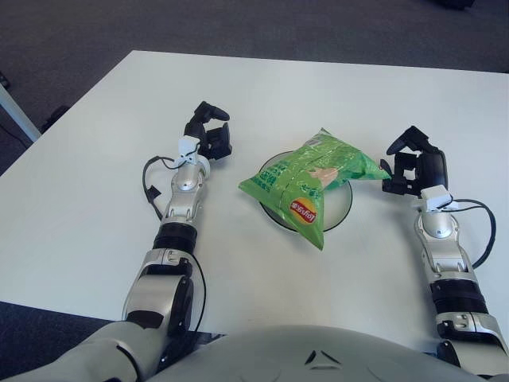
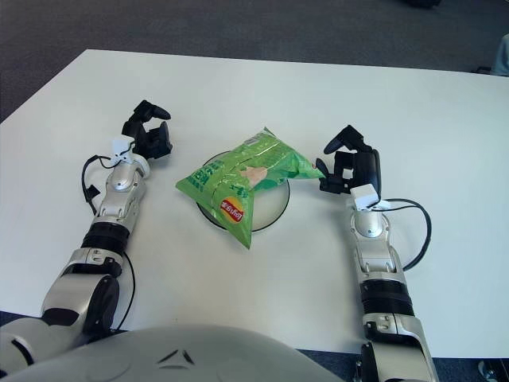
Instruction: Put the snack into the plate.
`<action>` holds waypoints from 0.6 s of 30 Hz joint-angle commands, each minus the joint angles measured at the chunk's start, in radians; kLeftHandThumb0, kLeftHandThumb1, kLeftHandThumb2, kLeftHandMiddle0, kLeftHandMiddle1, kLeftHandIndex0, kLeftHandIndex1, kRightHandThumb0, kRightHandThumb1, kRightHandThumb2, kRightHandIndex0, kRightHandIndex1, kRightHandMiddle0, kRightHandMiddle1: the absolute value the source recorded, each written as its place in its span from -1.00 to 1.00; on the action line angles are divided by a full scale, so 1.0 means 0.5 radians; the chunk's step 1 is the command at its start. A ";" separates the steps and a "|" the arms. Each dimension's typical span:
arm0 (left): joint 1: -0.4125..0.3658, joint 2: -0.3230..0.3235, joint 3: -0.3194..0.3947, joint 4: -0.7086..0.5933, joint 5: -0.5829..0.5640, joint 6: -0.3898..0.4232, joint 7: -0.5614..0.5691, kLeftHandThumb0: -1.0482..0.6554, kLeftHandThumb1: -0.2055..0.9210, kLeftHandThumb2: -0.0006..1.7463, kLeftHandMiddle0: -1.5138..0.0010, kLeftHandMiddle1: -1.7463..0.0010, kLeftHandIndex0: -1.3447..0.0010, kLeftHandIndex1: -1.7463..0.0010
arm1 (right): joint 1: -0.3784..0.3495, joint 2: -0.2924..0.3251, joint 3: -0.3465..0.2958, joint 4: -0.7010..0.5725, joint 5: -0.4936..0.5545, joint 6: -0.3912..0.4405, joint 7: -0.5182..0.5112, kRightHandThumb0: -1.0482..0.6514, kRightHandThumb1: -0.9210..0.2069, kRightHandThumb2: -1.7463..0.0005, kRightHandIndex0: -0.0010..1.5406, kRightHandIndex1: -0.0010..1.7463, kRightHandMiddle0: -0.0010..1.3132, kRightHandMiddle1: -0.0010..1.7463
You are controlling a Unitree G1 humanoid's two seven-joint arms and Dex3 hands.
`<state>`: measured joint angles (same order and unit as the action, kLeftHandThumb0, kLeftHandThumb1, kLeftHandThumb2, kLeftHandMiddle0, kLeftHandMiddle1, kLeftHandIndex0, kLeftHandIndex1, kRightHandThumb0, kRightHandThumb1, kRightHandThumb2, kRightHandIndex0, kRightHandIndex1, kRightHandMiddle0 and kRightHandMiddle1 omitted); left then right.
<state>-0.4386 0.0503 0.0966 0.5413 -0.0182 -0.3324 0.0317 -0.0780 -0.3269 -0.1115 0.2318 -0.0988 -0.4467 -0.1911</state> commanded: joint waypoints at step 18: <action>0.291 -0.008 -0.015 0.008 -0.004 0.007 -0.050 -0.28 0.20 0.29 -0.63 -1.00 0.26 -1.00 | 0.276 0.346 -0.047 0.115 0.532 0.014 0.264 -0.38 0.21 -0.63 0.60 1.00 0.04 1.00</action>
<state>-0.4155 0.0586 0.0951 0.5039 -0.0244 -0.3322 0.0136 -0.0815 -0.2905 -0.1579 0.2237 0.1230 -0.4748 -0.0744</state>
